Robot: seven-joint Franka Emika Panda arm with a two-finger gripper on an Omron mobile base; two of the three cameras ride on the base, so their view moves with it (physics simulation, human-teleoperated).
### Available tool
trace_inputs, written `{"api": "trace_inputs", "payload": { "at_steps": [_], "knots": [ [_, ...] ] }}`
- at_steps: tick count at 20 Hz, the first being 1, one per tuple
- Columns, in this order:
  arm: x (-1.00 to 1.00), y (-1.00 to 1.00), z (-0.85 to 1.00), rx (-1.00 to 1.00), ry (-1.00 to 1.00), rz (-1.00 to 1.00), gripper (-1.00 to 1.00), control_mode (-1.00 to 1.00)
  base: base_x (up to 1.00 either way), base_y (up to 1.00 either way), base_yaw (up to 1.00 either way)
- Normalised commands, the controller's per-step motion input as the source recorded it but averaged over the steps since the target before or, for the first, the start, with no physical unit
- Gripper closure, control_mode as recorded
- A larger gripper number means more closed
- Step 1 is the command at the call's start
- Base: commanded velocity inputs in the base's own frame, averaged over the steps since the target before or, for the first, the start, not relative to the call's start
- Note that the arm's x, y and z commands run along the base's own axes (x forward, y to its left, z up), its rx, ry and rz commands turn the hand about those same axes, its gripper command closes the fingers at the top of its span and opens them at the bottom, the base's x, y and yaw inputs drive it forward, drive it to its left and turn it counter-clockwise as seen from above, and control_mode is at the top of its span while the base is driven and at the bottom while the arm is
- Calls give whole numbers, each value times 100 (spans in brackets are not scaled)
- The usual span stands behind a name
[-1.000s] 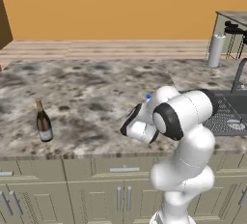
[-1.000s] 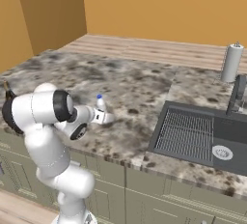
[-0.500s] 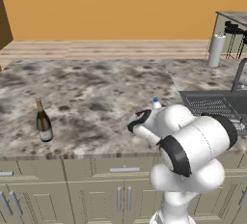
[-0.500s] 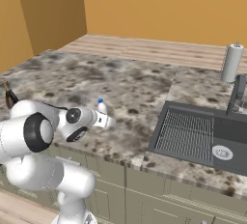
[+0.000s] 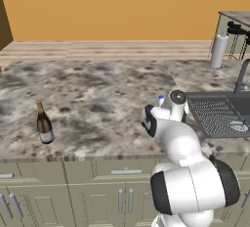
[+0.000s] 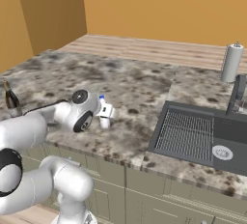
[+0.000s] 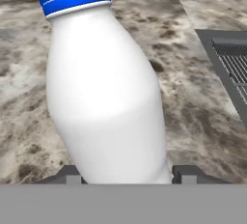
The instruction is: Place the drinks on the dining counter in a tight cluster.
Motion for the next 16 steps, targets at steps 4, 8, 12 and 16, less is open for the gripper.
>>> {"api": "trace_inputs", "payload": {
  "at_steps": [4,8,12,16],
  "knots": [
    [-3,0,72,8,30,5,100,-100,0,0,0],
    [-39,-2,54,10,17,0,100,-100,0,0,0],
    [-52,-1,31,18,0,0,100,-100,0,0,0],
    [-38,4,19,8,-8,-1,100,-100,0,0,0]
  ]
}}
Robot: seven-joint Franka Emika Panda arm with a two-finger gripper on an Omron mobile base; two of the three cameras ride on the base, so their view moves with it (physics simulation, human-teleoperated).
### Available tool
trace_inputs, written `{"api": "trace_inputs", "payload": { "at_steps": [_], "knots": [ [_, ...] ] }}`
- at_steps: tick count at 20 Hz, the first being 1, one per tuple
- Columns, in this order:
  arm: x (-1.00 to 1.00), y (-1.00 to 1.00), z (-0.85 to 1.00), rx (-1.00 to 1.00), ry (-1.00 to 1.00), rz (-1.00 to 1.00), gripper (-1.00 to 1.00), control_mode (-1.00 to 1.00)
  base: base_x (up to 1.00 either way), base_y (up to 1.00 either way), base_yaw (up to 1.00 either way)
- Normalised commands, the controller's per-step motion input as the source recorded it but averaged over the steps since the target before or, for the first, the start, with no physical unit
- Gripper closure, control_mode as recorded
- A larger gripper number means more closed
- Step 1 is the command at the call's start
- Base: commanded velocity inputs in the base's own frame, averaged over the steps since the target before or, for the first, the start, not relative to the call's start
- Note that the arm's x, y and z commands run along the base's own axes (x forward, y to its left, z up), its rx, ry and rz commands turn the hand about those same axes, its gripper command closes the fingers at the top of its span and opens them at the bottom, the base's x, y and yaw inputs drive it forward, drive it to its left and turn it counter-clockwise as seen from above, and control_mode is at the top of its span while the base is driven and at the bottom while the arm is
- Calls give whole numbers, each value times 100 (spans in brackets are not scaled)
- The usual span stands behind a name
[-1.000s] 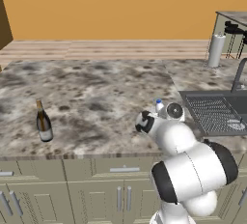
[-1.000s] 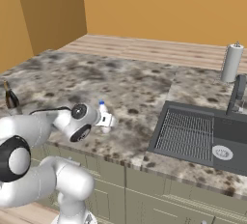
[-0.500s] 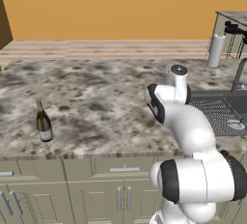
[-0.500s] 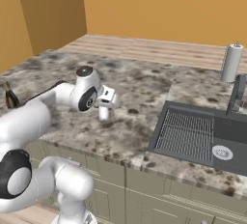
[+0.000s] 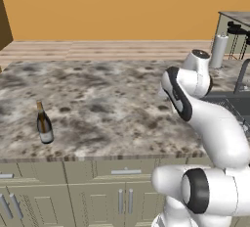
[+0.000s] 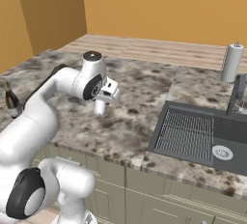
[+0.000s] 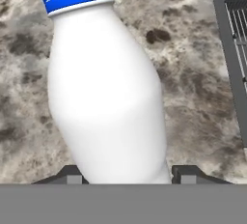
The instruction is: Place the drinks on the dining counter in a tight cluster.
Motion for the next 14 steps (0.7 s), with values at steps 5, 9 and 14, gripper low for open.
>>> {"api": "trace_inputs", "payload": {
  "at_steps": [5,9,14],
  "knots": [
    [-19,1,0,0,-29,-3,100,-100,0,0,0],
    [-17,0,0,0,-33,0,100,-100,0,0,0],
    [-4,0,14,4,-9,-1,100,-100,0,0,0]
  ]
}}
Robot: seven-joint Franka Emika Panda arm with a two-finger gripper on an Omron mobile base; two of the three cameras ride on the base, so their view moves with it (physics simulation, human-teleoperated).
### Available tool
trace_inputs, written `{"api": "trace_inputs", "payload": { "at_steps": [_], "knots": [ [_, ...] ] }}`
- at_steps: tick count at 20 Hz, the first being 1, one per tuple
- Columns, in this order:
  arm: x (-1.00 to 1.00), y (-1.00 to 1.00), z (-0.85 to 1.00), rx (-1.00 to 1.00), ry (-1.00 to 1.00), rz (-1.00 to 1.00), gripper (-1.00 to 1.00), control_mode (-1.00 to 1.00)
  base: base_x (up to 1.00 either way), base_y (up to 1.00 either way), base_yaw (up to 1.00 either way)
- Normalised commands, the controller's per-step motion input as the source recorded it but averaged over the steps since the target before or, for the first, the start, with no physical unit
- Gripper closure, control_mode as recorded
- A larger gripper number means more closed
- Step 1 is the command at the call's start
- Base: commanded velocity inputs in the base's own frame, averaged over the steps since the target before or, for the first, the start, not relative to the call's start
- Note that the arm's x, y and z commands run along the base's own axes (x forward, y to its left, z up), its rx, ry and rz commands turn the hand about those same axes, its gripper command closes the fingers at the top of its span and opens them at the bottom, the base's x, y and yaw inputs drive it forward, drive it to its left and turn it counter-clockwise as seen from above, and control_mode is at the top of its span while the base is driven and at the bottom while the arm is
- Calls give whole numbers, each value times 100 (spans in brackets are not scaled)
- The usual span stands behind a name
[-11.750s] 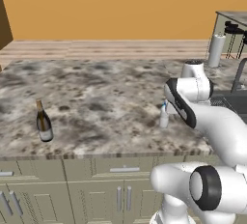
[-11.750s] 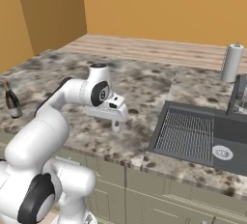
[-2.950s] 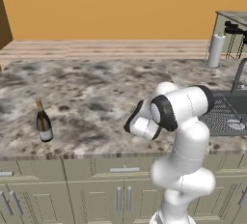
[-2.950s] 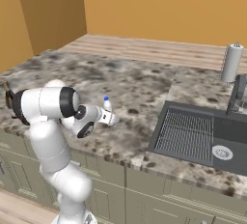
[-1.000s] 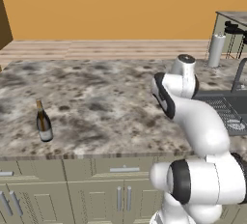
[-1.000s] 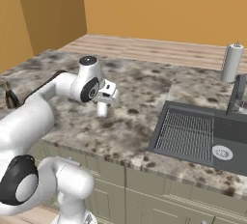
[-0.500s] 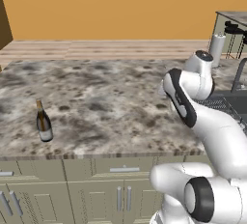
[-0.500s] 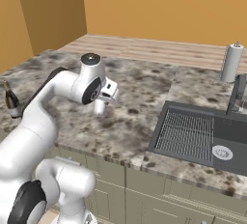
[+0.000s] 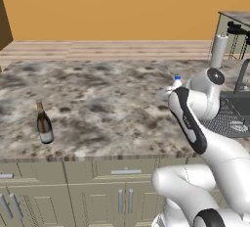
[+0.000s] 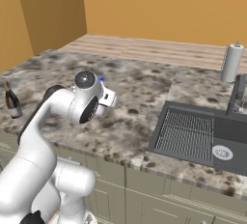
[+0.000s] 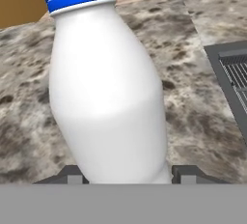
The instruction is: Place the drinks on the dining counter in a tight cluster.
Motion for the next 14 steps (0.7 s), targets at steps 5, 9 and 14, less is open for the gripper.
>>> {"api": "trace_inputs", "payload": {
  "at_steps": [5,9,14],
  "knots": [
    [0,0,5,2,3,0,100,-100,0,0,0],
    [0,0,0,0,0,0,100,-100,0,0,0],
    [-1,0,0,0,0,0,100,100,-11,-2,0]
  ]
}}
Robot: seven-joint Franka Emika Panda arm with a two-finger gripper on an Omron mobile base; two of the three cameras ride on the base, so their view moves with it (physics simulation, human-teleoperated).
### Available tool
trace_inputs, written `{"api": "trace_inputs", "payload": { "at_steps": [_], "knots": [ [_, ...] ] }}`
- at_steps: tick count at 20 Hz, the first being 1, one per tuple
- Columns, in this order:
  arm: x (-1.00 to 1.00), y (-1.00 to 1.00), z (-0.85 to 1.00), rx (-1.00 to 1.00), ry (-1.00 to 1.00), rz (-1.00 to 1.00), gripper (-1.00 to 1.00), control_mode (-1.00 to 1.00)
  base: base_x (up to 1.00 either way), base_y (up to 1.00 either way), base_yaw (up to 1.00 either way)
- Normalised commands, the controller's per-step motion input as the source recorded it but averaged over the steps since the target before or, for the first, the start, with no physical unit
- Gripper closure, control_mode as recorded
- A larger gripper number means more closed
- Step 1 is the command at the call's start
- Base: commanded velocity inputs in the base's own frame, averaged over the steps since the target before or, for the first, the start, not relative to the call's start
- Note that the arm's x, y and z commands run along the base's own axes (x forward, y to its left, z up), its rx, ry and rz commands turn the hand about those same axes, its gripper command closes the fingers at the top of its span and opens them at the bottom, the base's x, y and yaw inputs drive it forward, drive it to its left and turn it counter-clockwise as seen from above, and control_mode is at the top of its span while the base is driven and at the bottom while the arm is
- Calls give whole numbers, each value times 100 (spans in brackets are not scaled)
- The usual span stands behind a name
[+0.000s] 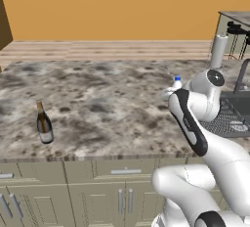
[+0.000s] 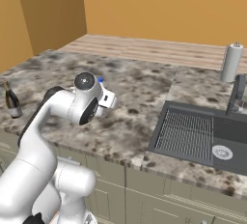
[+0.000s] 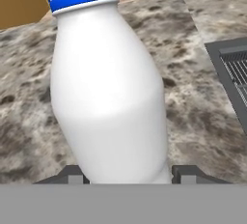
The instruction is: Place the drinks on the dining counter in a tight cluster.
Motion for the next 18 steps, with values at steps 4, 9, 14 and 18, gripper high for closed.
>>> {"api": "trace_inputs", "payload": {
  "at_steps": [4,9,14,18],
  "knots": [
    [0,0,0,0,0,0,100,100,-37,-27,-6],
    [0,0,0,0,0,0,100,100,-48,-36,12],
    [0,0,0,0,0,0,100,100,-54,-50,42],
    [0,0,0,0,0,0,100,100,-54,-53,43]
  ]
}}
